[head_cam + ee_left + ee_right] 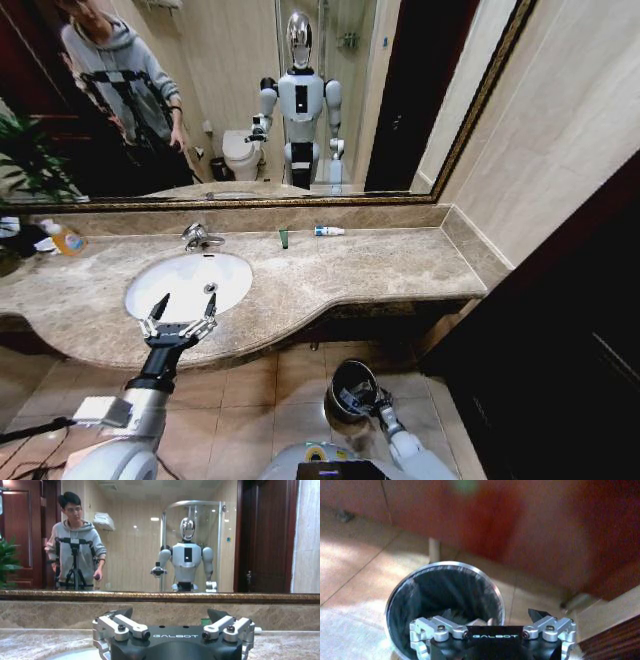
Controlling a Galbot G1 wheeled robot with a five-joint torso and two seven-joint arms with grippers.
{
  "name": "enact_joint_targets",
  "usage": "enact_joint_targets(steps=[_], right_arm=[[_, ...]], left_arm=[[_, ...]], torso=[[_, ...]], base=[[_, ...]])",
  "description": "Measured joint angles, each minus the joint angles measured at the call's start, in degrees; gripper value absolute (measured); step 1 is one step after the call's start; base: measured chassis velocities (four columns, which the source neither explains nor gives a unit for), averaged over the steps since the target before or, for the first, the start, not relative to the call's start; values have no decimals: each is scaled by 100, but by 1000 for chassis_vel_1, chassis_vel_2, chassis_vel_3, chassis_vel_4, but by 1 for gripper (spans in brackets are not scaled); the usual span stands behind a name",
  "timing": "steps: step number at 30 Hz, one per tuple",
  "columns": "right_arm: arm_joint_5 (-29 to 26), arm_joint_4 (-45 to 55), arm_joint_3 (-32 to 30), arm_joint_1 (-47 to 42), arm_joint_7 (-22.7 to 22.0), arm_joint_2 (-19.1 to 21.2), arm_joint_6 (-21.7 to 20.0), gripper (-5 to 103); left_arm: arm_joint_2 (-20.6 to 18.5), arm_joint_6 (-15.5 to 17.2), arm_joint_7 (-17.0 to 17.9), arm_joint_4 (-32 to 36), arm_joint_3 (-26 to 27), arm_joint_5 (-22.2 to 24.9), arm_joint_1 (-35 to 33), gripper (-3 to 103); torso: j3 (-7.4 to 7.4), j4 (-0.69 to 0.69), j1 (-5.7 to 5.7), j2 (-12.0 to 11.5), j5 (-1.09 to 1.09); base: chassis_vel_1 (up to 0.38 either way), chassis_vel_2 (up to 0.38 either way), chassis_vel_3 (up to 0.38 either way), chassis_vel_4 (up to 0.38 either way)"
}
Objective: Pick up the trash from the sink and place it in the trash bin.
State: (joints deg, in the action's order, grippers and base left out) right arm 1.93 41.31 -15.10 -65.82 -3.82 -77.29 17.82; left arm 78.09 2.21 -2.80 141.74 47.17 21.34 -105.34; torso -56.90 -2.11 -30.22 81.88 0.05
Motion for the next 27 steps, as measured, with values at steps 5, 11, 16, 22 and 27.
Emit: enact_joint_targets(steps=[5, 11, 16, 22, 27], right_arm=[[-497, 946, -168, -554, -179, 354, 143, 100], [-291, 2738, -1015, -1457, -654, 579, 210, 100], [-292, 3923, -1482, -2159, -820, 557, 148, 100], [-750, 5489, -1947, -3050, -655, 337, 298, 100], [-1071, 6528, -2065, -3168, -349, 318, 596, 100]], left_arm=[[0, 0, -1, 0, 0, 0, 0, 100], [0, 0, 0, 0, 0, 0, 0, 100], [0, 0, 0, 0, 0, 0, 0, 100], [0, 0, 0, 0, 0, 0, 0, 100], [0, 0, 0, 0, 0, 0, 0, 100]], torso=[[0, 0, 0, 0, 1], [0, 0, 0, 0, -3], [0, 1, 0, 0, -2], [0, 1, 0, 1, -5], [0, 1, 0, 0, -3]], base=[[0, 0, 0, 0], [0, 0, 0, 0], [0, 0, 0, 0], [0, 0, 0, 0], [0, 0, 0, 0]])
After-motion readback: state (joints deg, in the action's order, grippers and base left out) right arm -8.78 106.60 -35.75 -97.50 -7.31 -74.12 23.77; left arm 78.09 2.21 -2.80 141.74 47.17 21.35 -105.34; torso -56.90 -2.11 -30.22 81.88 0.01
